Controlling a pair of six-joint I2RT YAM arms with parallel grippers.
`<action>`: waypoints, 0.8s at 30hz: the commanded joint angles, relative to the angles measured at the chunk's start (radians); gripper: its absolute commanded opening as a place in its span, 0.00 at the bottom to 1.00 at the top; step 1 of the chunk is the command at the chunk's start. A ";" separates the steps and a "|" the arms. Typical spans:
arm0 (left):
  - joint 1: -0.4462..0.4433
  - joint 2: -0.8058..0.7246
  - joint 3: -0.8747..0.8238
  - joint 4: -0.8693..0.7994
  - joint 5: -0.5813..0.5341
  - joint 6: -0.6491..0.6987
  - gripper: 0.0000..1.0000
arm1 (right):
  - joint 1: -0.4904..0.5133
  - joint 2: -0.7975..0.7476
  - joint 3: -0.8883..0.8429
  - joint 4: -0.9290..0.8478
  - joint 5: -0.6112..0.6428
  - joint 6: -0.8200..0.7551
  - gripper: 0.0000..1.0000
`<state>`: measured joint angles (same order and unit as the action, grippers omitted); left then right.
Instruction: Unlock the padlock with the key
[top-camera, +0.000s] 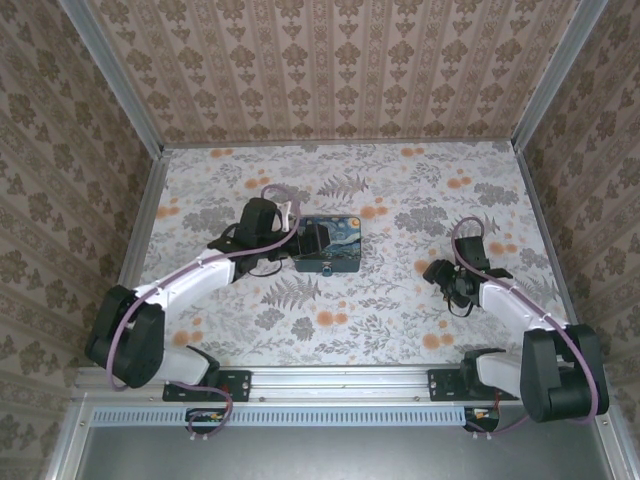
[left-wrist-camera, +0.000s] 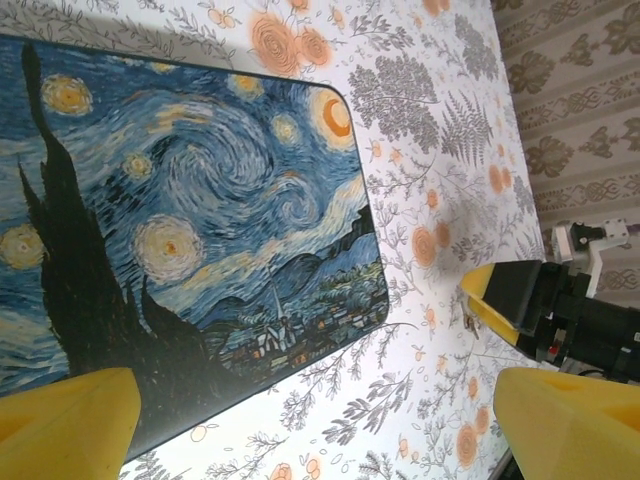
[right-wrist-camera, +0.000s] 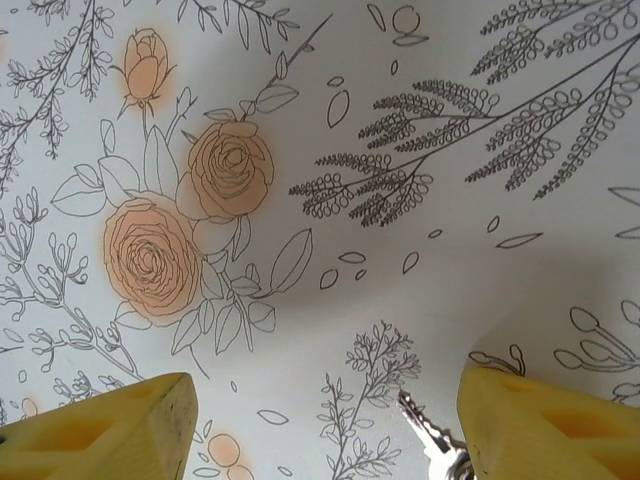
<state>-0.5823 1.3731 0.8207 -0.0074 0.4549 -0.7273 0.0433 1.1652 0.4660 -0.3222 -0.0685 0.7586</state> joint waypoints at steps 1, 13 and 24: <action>-0.008 -0.038 0.008 0.024 -0.007 -0.021 1.00 | -0.002 -0.053 -0.028 -0.077 -0.051 0.016 0.71; -0.010 -0.057 -0.002 0.035 -0.013 -0.028 1.00 | 0.197 -0.060 -0.052 0.025 -0.095 0.211 0.69; -0.011 -0.057 -0.023 0.037 -0.024 -0.025 1.00 | 0.533 0.106 0.056 0.184 0.007 0.370 0.68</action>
<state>-0.5842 1.3327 0.8104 0.0109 0.4408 -0.7418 0.5117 1.2354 0.4828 -0.1890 -0.0372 1.0565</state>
